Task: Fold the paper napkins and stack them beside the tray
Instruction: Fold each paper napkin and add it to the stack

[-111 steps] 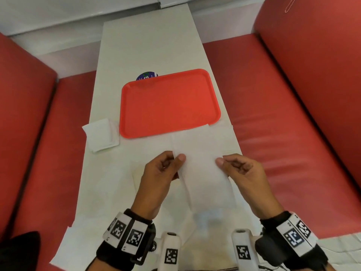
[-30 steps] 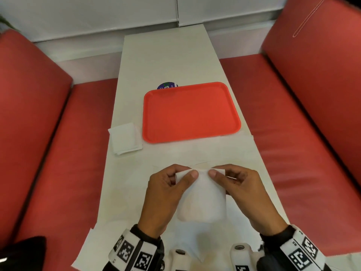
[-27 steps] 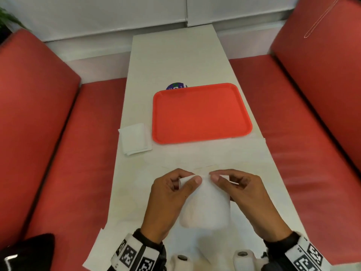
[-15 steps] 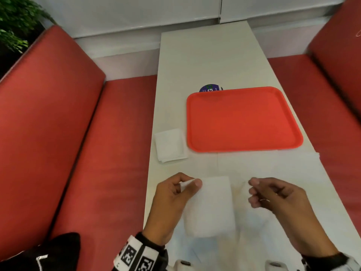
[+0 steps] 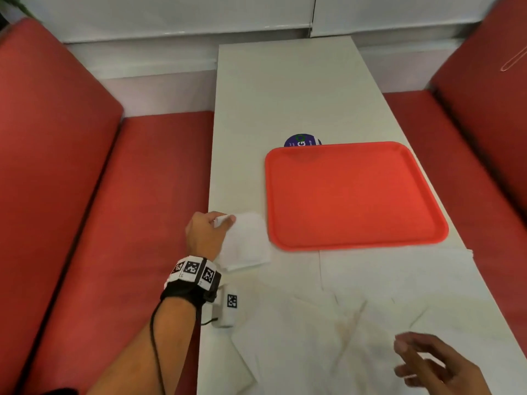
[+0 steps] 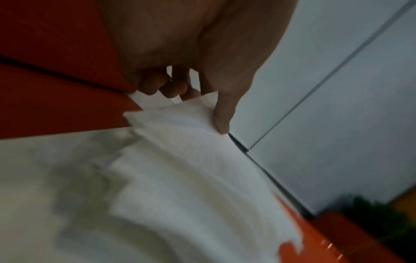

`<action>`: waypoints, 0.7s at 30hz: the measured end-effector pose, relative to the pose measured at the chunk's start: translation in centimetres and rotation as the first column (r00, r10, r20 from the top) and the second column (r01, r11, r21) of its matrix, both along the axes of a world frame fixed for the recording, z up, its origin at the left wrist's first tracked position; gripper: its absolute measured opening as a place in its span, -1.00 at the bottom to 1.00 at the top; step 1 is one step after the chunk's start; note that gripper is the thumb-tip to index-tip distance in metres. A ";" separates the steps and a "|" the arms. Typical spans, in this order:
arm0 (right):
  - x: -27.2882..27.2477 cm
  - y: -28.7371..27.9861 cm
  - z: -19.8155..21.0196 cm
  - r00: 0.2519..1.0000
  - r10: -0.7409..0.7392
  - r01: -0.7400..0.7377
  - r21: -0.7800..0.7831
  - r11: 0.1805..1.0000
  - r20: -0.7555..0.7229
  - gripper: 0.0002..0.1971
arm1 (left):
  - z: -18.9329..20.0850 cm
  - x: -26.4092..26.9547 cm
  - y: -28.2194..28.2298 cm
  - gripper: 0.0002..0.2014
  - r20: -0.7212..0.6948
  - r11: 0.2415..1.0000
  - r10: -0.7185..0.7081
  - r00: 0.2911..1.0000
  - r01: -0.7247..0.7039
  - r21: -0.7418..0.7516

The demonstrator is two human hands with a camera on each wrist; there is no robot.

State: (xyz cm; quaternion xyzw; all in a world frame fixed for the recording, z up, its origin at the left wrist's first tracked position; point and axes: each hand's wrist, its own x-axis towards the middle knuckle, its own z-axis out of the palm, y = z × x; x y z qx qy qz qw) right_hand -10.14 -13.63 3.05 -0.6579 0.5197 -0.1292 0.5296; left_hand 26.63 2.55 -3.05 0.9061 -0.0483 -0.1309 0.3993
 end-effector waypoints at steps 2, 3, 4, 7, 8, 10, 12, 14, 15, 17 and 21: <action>-0.6 -0.4 -0.3 1.000 0.001 -0.001 -0.031 1.000 0.002 -0.91 | -0.5 0.1 0.0 -0.72 0.052 1.000 -0.003 0.999 0.001 0.031; -1.0 -0.8 -0.6 1.000 0.014 -0.014 -0.040 0.999 0.000 -0.89 | -0.9 0.1 -0.1 -0.76 0.069 0.999 0.000 0.998 -0.003 0.046; -1.4 -1.2 -1.2 1.000 0.025 -0.026 -0.058 0.998 -0.010 -0.82 | -1.2 0.0 -0.1 -0.77 0.089 0.999 0.010 0.996 -0.014 0.046; -2.0 -2.0 -2.5 0.998 -0.020 0.016 -0.064 0.998 -0.059 -0.81 | -1.5 -0.2 -0.4 -0.69 0.093 0.997 0.043 0.995 -0.049 0.062; -2.0 -2.0 -2.7 0.997 -0.047 0.044 -0.047 0.998 -0.062 -0.88 | -1.4 -0.3 -0.6 -0.68 0.066 0.996 0.040 0.997 -0.045 0.074; -2.1 -2.2 -3.1 0.995 -0.077 0.077 -0.019 0.997 -0.055 -0.91 | -1.3 -0.3 -0.9 -0.67 0.016 0.995 0.037 0.999 -0.038 0.092; -2.3 -2.4 -3.4 0.995 -0.093 0.092 -0.019 0.996 -0.036 -0.88 | -1.0 -0.3 -1.2 -0.65 0.001 0.992 0.047 0.999 -0.047 0.118; -2.8 -3.0 -3.7 0.995 -0.097 0.097 -0.009 0.995 -0.015 -0.87 | -0.5 -0.3 -1.2 -0.62 -0.005 0.986 0.066 0.998 -0.064 0.151; -3.1 -3.4 -3.7 0.995 -0.098 0.098 -0.013 0.995 -0.016 -0.86 | -0.3 -0.2 -1.0 -0.61 -0.005 0.983 0.078 0.997 -0.076 0.169; -4.0 -4.2 -3.8 0.995 -0.097 0.097 -0.025 0.995 -0.017 -0.85 | 0.2 -0.2 -0.4 -0.59 0.005 0.979 0.094 0.996 -0.093 0.182; -6.2 -5.8 -3.6 0.996 -0.085 0.085 -0.057 0.995 0.004 -0.84 | 1.6 -1.0 0.5 -0.66 0.251 0.972 -0.052 0.967 -0.009 0.233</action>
